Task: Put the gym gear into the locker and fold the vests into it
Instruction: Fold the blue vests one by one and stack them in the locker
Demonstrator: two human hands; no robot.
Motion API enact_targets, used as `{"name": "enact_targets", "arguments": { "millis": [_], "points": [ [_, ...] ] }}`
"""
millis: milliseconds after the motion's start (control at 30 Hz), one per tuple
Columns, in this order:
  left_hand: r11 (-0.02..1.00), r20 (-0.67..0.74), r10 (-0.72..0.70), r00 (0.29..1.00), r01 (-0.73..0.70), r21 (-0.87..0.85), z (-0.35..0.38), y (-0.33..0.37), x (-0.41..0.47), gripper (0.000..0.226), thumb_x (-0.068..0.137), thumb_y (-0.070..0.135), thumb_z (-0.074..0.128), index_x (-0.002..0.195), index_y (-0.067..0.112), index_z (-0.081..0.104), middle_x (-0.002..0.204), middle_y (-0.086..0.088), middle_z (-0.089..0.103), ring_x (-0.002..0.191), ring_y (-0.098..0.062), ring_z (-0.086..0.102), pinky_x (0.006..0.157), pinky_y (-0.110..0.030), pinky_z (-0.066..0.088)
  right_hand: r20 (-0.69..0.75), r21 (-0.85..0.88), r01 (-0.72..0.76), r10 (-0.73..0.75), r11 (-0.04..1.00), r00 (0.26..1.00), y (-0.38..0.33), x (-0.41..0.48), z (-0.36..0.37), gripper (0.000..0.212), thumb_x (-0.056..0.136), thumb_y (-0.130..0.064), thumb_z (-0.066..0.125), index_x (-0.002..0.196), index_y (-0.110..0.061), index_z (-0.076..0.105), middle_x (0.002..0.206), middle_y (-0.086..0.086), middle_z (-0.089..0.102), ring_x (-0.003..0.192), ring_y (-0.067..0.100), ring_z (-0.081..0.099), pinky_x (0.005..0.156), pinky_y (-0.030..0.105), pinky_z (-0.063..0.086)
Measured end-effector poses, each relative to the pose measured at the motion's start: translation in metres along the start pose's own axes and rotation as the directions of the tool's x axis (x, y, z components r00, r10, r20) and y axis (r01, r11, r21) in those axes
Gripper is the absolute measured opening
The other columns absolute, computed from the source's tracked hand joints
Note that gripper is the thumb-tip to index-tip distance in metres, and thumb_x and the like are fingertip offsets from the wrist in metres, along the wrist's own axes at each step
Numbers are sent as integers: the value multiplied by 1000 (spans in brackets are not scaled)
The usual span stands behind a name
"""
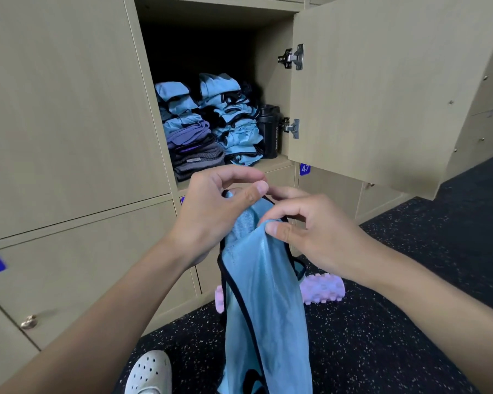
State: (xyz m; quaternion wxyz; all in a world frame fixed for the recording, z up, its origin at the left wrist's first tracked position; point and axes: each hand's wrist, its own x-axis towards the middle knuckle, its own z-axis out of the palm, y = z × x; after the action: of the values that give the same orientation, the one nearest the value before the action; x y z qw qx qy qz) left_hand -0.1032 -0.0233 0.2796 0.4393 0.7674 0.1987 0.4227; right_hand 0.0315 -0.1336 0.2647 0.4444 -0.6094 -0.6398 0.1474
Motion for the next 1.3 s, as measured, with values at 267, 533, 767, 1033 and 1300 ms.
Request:
{"name": "enact_targets", "arguments": {
  "millis": [267,533,767,1033,1300],
  "points": [
    [1000,69,-23,997,23,7,-4,4,-2,16,81,17,77,97,18,73,98,-5,73,80,-2,63,74,-19,54,-221,0,12,-12,1000,975,5,4,-7,29,94,-8,61,77,-31,67,84,-8,64,76,0,57,71,14,41],
    [990,99,5,995,-19,140,-13,1,0,12,87,15,73,76,13,71,79,-15,71,67,-14,56,62,-24,45,-277,19,-10,15,1000,961,4,2,-13,16,94,-16,62,82,-23,70,91,-13,67,82,-2,60,76,14,42],
    [996,108,45,993,-53,77,-8,2,-2,12,91,11,69,80,8,70,80,-15,72,67,-11,61,64,-23,49,-123,138,-28,45,990,991,4,0,-11,16,93,-19,64,77,-15,63,123,0,68,113,8,63,99,30,48],
    [990,148,76,986,-92,103,-11,1,-4,16,95,-4,59,94,10,66,85,-4,71,75,-9,64,71,-17,51,-291,55,-12,28,998,956,12,6,-13,18,94,-17,63,77,-14,61,64,-10,53,56,1,43,57,17,36],
    [986,171,7,985,-35,162,-5,8,-8,13,88,22,71,77,17,75,70,8,69,59,-6,56,59,-19,43,-416,127,7,46,992,908,5,9,-12,14,90,-20,69,80,-11,66,62,-6,52,54,3,40,53,17,35]
  ]
}}
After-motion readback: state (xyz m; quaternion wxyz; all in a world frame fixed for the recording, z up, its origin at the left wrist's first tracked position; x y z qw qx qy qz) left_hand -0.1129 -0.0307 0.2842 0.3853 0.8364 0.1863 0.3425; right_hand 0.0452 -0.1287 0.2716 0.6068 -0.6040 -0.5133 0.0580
